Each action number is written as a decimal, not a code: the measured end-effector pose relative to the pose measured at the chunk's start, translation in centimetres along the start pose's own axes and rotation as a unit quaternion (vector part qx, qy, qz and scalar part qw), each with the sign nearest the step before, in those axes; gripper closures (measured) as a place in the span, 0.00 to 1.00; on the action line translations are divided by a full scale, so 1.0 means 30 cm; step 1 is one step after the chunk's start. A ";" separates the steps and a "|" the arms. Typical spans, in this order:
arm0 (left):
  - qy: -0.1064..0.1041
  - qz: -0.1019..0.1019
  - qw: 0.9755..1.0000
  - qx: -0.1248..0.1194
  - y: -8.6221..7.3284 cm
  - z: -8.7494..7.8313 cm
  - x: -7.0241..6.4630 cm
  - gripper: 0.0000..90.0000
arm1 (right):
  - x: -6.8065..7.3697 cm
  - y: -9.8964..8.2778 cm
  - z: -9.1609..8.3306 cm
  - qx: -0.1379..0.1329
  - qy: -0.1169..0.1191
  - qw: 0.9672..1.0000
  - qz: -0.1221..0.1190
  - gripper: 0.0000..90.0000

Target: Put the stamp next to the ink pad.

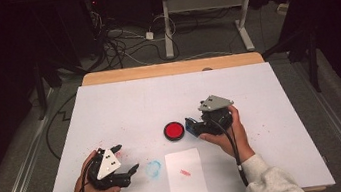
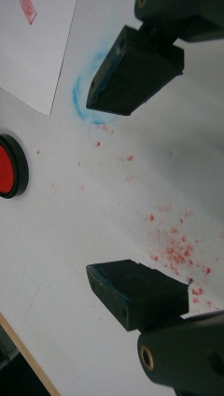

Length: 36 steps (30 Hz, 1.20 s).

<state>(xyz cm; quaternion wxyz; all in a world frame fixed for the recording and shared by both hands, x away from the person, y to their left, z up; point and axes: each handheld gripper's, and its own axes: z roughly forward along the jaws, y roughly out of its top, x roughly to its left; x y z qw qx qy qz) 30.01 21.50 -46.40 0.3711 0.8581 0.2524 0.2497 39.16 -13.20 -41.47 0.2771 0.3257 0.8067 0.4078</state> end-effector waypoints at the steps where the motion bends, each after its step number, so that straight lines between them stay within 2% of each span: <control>1: 0.000 0.000 1.000 0.000 0.000 0.000 0.000 0.20 | 0.000 0.000 -0.002 -0.002 -0.001 1.000 0.000 0.25; 4: 0.000 0.000 1.000 0.001 0.000 0.000 -0.001 0.20 | 0.003 0.001 -0.009 -0.007 0.003 1.000 -0.002 0.24; 7: 0.000 0.000 1.000 0.000 0.000 -0.001 0.000 0.20 | 0.011 0.005 -0.013 -0.003 -0.014 1.000 -0.010 0.22; 13: 0.001 0.000 1.000 -0.001 0.000 -0.003 0.000 0.20 | 0.011 0.004 -0.035 -0.012 -0.012 1.000 -0.015 0.23; 19: 0.000 0.002 1.000 0.000 0.001 -0.002 0.000 0.20 | 0.011 0.003 -0.064 -0.015 -0.012 0.999 -0.033 0.24; 24: 0.000 0.001 1.000 0.000 0.001 -0.001 -0.002 0.20 | 0.014 0.004 -0.092 -0.023 -0.014 0.999 -0.039 0.24; 36: 0.000 0.005 1.000 0.002 0.002 -0.001 -0.005 0.20 | 0.025 0.003 -0.142 -0.026 -0.019 0.998 -0.056 0.24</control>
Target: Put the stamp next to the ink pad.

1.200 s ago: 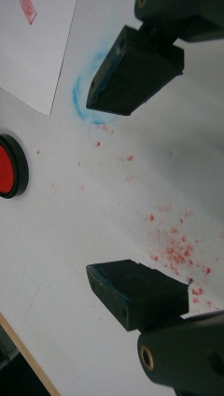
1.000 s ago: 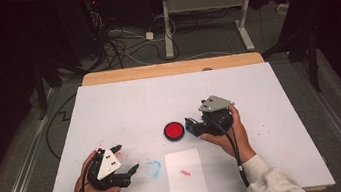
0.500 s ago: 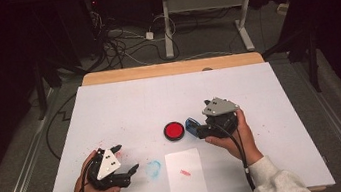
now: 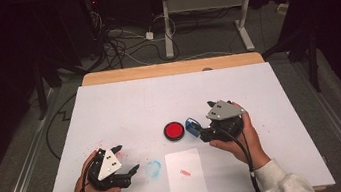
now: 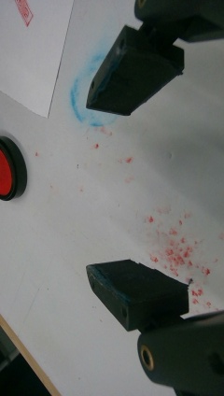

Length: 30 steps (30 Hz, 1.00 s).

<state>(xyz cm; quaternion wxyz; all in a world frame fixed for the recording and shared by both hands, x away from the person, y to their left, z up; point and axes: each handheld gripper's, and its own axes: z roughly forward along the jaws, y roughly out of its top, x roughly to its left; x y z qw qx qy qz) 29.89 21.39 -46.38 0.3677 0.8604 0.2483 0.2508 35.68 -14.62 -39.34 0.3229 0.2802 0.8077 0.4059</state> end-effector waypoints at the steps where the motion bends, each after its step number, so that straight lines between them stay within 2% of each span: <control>1: 0.000 0.001 1.000 0.001 0.000 0.000 0.000 0.20 | 0.000 -0.001 -0.004 -0.001 0.000 1.000 -0.001 0.24; 20: -0.002 0.000 1.000 0.004 0.000 0.003 -0.004 0.20 | -0.002 -0.031 -0.079 -0.002 -0.004 1.000 -0.013 0.24; 30: -0.001 0.002 1.000 0.008 0.001 0.007 -0.003 0.20 | -0.009 -0.071 -0.131 -0.024 -0.008 1.000 -0.018 0.24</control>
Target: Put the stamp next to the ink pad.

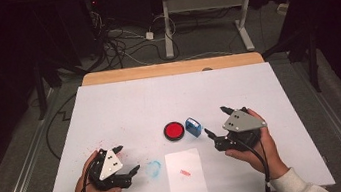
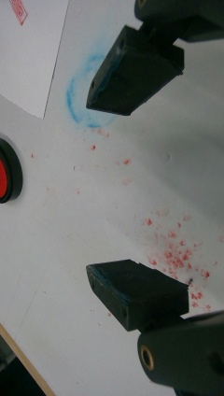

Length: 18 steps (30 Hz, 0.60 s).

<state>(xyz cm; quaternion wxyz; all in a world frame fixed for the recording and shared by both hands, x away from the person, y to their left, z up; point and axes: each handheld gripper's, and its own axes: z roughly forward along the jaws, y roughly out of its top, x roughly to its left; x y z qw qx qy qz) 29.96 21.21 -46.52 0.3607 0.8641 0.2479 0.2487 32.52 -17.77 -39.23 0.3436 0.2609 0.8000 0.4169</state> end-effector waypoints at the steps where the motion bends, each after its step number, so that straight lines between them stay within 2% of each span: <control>1: 0.000 0.000 1.000 0.000 0.000 0.000 0.000 0.20 | -0.001 -0.005 -0.005 -0.001 0.002 1.000 -0.001 0.24; 10: 0.004 0.001 1.000 -0.001 -0.001 -0.005 0.003 0.20 | -0.011 -0.042 -0.035 0.007 -0.008 1.000 -0.011 0.24; 18: 0.005 0.001 1.000 0.000 -0.005 -0.009 0.003 0.20 | -0.023 -0.079 -0.061 0.010 -0.013 1.000 -0.006 0.24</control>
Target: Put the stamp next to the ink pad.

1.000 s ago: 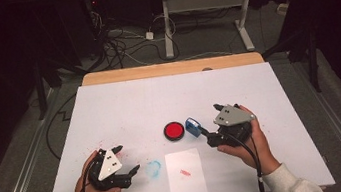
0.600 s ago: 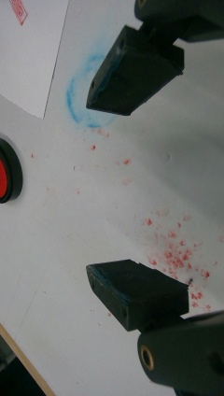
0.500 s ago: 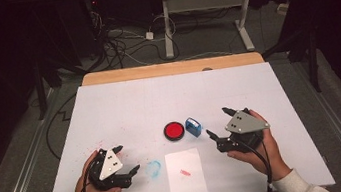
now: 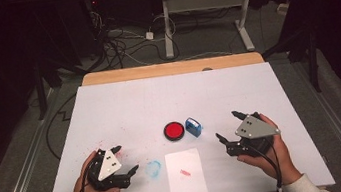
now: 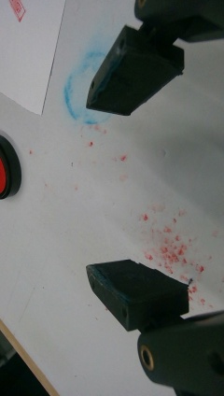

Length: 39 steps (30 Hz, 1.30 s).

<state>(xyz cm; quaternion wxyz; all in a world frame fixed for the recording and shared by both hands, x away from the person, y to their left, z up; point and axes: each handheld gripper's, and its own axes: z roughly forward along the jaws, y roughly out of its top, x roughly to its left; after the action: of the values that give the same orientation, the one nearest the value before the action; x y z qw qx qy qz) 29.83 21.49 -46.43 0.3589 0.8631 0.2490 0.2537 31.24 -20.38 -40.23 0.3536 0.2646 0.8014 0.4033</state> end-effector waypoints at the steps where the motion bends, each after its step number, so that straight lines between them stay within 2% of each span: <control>1: 0.000 0.000 1.000 0.000 0.000 0.000 0.000 0.20 | -0.001 -0.006 -0.002 0.000 0.000 1.000 0.001 0.24; 12: -0.001 0.000 1.000 0.006 0.000 0.006 -0.001 0.20 | -0.014 -0.069 -0.038 0.001 -0.007 1.000 0.005 0.24; 23: -0.002 -0.001 1.000 0.007 -0.001 0.009 0.000 0.20 | -0.027 -0.155 -0.060 0.018 -0.008 1.000 0.018 0.24; 28: -0.003 0.001 1.000 0.007 0.001 0.010 -0.005 0.20 | -0.033 -0.206 -0.064 0.010 -0.001 1.000 0.029 0.24; 34: -0.008 0.003 1.000 0.008 0.003 0.012 -0.013 0.20 | -0.041 -0.269 -0.068 0.014 -0.005 0.999 0.042 0.24; 36: -0.008 0.005 1.000 0.010 0.004 0.014 -0.016 0.20 | -0.045 -0.288 -0.071 0.014 -0.005 0.998 0.058 0.24; 39: -0.009 0.006 1.000 0.011 0.004 0.015 -0.019 0.20 | -0.044 -0.308 -0.075 0.020 -0.013 0.998 0.057 0.24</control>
<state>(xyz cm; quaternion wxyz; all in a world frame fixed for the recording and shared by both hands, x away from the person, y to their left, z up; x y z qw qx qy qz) 29.70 20.83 -46.76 0.3504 0.8705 0.2434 0.2454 29.01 -27.29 -46.50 0.3352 0.3223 0.7879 0.4036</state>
